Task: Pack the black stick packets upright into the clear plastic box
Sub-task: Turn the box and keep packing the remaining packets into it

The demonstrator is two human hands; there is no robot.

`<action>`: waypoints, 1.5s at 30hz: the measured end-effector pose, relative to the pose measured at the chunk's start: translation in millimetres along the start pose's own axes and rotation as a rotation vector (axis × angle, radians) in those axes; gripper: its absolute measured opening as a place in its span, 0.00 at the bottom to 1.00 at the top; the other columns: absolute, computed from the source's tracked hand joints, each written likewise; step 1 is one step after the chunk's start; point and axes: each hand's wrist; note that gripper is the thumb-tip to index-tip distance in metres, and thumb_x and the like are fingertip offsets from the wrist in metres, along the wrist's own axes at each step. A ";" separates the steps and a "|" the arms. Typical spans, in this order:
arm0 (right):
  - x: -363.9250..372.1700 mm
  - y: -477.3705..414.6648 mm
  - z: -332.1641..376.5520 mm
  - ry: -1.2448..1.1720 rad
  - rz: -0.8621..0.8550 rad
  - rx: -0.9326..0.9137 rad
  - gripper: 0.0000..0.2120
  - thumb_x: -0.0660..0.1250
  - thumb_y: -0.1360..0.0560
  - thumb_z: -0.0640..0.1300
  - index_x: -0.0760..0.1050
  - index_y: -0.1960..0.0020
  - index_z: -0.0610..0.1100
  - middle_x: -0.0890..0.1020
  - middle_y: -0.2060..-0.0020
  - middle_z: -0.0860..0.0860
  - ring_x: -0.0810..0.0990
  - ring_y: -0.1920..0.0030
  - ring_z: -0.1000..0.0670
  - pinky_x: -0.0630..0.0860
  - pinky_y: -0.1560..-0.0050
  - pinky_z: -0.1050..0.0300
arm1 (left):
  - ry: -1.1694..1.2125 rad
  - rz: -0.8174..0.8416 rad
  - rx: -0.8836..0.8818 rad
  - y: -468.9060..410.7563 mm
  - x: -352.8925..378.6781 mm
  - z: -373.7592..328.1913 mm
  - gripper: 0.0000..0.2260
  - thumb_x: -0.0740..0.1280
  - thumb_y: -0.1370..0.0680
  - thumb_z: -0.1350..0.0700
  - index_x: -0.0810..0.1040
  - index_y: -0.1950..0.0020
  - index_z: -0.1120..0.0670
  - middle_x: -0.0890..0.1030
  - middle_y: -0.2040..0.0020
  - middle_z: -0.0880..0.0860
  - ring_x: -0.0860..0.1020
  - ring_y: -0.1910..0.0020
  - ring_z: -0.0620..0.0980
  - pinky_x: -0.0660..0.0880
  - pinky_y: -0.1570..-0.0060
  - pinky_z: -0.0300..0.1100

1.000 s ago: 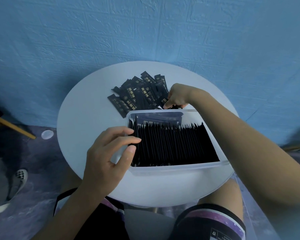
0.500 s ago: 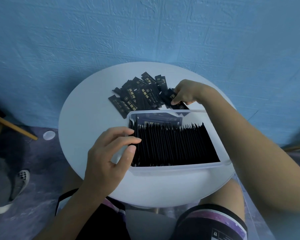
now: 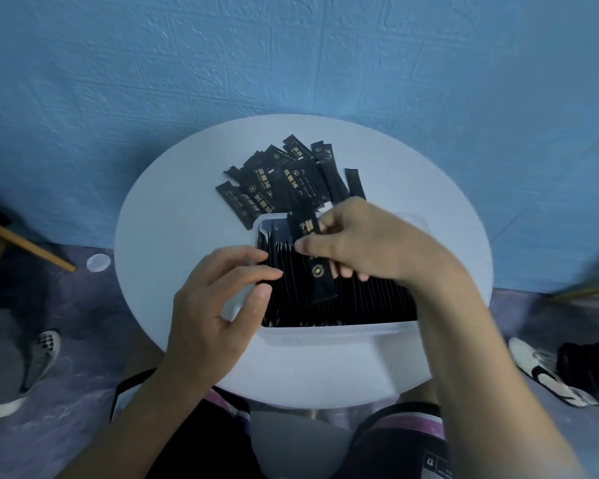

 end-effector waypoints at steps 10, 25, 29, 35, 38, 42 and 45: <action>26.3 8.4 6.4 -0.057 0.012 0.030 0.22 0.63 0.20 0.60 0.77 0.60 0.43 0.83 0.72 0.48 0.82 0.72 0.49 0.76 0.71 0.61 | -0.005 -0.002 0.019 -0.1 1.0 1.9 0.12 0.62 0.18 0.52 0.84 0.46 0.53 0.80 0.43 0.51 0.80 0.44 0.50 0.77 0.44 0.43; 33.2 9.2 -1.3 -0.104 0.018 -0.019 0.17 0.65 0.19 0.53 0.75 0.56 0.39 0.81 0.74 0.48 0.78 0.75 0.52 0.73 0.75 0.62 | -0.030 -0.005 0.088 1.3 0.8 1.6 0.13 0.59 0.15 0.46 0.82 0.42 0.48 0.79 0.42 0.50 0.77 0.46 0.51 0.73 0.43 0.41; 28.8 12.8 -3.4 -0.129 0.075 -0.012 0.15 0.63 0.17 0.51 0.74 0.57 0.42 0.81 0.73 0.48 0.77 0.75 0.52 0.73 0.74 0.62 | -0.035 -0.002 0.072 1.6 0.9 2.5 0.15 0.58 0.15 0.46 0.83 0.44 0.49 0.79 0.42 0.50 0.77 0.48 0.52 0.74 0.45 0.41; 31.3 12.1 -1.5 -0.116 0.085 0.005 0.14 0.63 0.17 0.50 0.75 0.56 0.41 0.81 0.74 0.49 0.78 0.75 0.52 0.73 0.75 0.63 | -0.031 -0.005 0.063 0.9 0.3 1.0 0.12 0.60 0.16 0.48 0.83 0.46 0.49 0.80 0.43 0.51 0.78 0.48 0.53 0.74 0.45 0.41; 34.8 10.2 0.5 -0.073 0.058 -0.001 0.15 0.64 0.18 0.50 0.75 0.57 0.40 0.82 0.73 0.49 0.79 0.74 0.51 0.74 0.74 0.62 | -0.029 -0.002 0.052 1.2 -0.1 1.2 0.09 0.62 0.18 0.52 0.83 0.46 0.48 0.80 0.43 0.52 0.79 0.49 0.54 0.75 0.45 0.42; 32.3 13.8 -0.6 -0.072 0.061 0.012 0.15 0.64 0.18 0.50 0.75 0.56 0.40 0.81 0.74 0.49 0.79 0.74 0.52 0.74 0.74 0.62 | -0.038 0.008 0.035 1.8 -0.2 1.5 0.12 0.63 0.19 0.53 0.85 0.47 0.52 0.80 0.43 0.52 0.79 0.48 0.53 0.76 0.46 0.43; 28.4 19.2 0.6 -0.069 0.087 0.040 0.14 0.63 0.17 0.49 0.75 0.54 0.40 0.81 0.74 0.49 0.77 0.75 0.53 0.74 0.74 0.62 | -0.043 0.010 0.027 1.5 -0.4 -0.1 0.12 0.63 0.20 0.53 0.86 0.48 0.53 0.80 0.43 0.51 0.78 0.48 0.52 0.75 0.46 0.41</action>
Point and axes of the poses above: each hand's wrist, its own y-axis away from the middle knuckle, its own x-axis out of the palm, z = x × y
